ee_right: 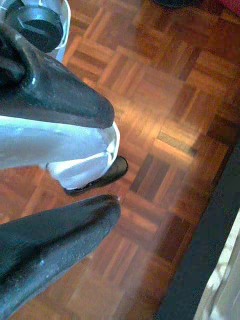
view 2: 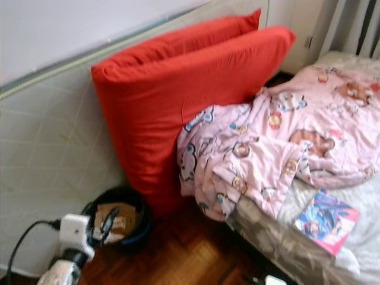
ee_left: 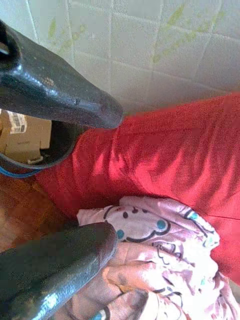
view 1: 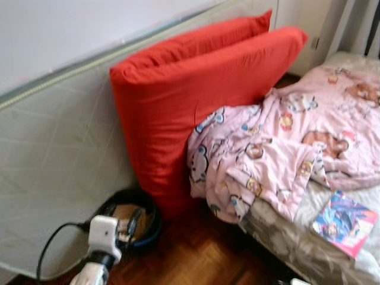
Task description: Clean up the room
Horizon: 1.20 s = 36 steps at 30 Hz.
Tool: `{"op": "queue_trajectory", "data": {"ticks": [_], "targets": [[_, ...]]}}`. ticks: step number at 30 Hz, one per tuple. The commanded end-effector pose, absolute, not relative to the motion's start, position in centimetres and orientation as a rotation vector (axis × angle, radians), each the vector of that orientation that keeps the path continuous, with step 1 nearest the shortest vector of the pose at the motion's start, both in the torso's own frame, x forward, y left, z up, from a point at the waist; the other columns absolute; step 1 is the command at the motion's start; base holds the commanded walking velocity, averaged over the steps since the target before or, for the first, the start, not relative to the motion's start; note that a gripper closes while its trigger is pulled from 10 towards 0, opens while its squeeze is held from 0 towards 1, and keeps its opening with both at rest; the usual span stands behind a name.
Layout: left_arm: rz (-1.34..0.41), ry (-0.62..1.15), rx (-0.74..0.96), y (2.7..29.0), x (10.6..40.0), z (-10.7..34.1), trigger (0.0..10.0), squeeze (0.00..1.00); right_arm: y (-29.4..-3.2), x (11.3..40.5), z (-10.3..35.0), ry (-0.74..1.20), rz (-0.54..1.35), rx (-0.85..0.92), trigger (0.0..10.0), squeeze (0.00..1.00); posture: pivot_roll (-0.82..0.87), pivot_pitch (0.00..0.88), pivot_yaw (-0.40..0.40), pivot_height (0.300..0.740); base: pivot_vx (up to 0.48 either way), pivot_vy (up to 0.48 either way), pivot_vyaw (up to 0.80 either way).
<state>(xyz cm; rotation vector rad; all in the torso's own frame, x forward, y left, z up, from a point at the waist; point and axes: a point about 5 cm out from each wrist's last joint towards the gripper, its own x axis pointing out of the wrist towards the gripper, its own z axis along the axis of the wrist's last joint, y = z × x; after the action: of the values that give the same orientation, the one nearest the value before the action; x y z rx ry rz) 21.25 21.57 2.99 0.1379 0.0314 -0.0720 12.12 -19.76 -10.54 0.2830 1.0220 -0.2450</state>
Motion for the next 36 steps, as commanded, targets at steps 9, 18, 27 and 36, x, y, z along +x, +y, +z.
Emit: {"op": "queue_trajectory", "data": {"ticks": [9,18,27,36], "targets": [[0.06,0.352,0.079,21.9,21.2,-2.5,10.0,0.0,-20.6,11.4,-10.5,1.01,-0.22,0.197,10.0,0.0,0.0,0.0,0.025,0.74,0.0,0.0,-0.56],[0.082,0.511,0.041,19.6,19.4,-5.1,10.0,0.0,-22.2,11.9,-10.0,0.979,-0.179,0.097,10.0,0.0,0.0,0.0,-0.034,0.74,0.0,0.0,0.0],[0.061,0.503,0.087,21.9,19.8,-4.7,10.0,0.0,-22.6,22.8,-3.8,0.51,-0.109,0.107,10.0,0.0,-0.01,0.0,0.05,0.74,0.0,0.0,0.0],[0.103,0.417,0.147,25.2,21.1,-2.5,10.0,0.0,-19.3,24.0,-3.4,0.45,-0.051,0.151,10.0,0.0,0.05,0.0,0.136,0.74,0.0,0.0,0.0]]}}
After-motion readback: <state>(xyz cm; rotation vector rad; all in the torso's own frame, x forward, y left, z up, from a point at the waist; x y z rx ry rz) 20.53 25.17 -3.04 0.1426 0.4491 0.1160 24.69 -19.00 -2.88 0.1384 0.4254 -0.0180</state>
